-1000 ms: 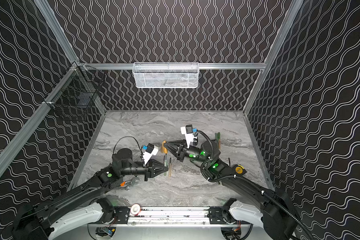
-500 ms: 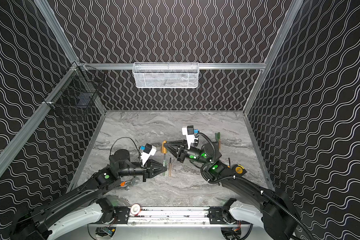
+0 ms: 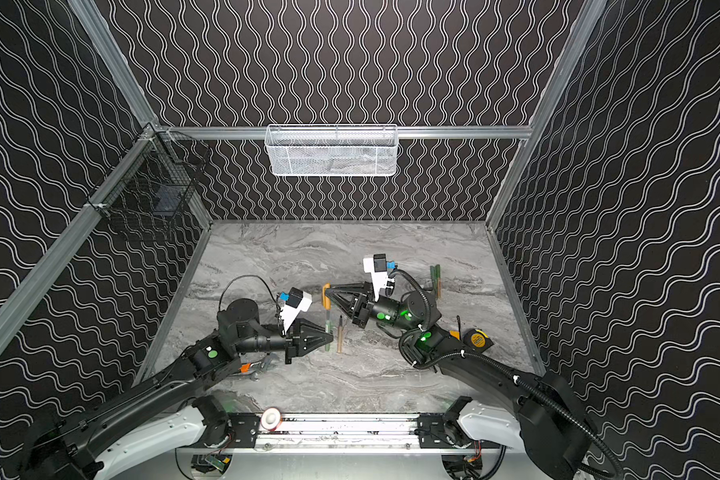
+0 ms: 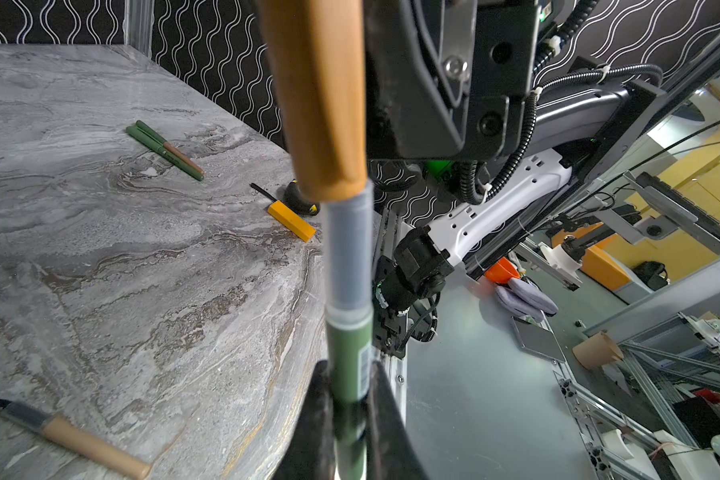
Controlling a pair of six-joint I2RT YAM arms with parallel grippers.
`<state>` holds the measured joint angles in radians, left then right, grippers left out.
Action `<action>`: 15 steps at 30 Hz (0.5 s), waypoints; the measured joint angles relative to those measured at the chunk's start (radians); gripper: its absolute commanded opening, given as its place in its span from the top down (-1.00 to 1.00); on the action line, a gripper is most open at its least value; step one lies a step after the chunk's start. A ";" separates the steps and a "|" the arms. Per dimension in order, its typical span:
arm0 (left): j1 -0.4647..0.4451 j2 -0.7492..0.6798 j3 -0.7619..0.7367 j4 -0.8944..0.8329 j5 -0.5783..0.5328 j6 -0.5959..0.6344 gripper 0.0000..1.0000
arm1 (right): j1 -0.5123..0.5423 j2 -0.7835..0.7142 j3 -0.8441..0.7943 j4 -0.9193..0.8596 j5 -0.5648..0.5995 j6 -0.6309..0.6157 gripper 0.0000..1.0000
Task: Insert the pens into the pen caps
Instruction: 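Push the tan cap down onto the green pen nib with the right gripper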
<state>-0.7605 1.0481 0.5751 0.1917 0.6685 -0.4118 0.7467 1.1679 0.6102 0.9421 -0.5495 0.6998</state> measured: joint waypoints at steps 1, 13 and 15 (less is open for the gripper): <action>0.000 -0.001 0.000 -0.003 0.000 0.000 1.00 | 0.002 0.001 -0.002 0.005 0.002 0.003 0.68; 0.004 -0.020 0.014 -0.008 -0.032 0.012 1.00 | 0.037 -0.019 -0.056 0.045 0.020 -0.039 0.68; 0.004 -0.024 0.014 -0.014 -0.035 0.012 1.00 | 0.037 -0.023 -0.068 0.055 0.020 -0.054 0.68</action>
<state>-0.7567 1.0237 0.5888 0.1780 0.6331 -0.4000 0.7841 1.1446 0.5423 0.9974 -0.5297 0.6460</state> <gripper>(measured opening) 0.111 0.162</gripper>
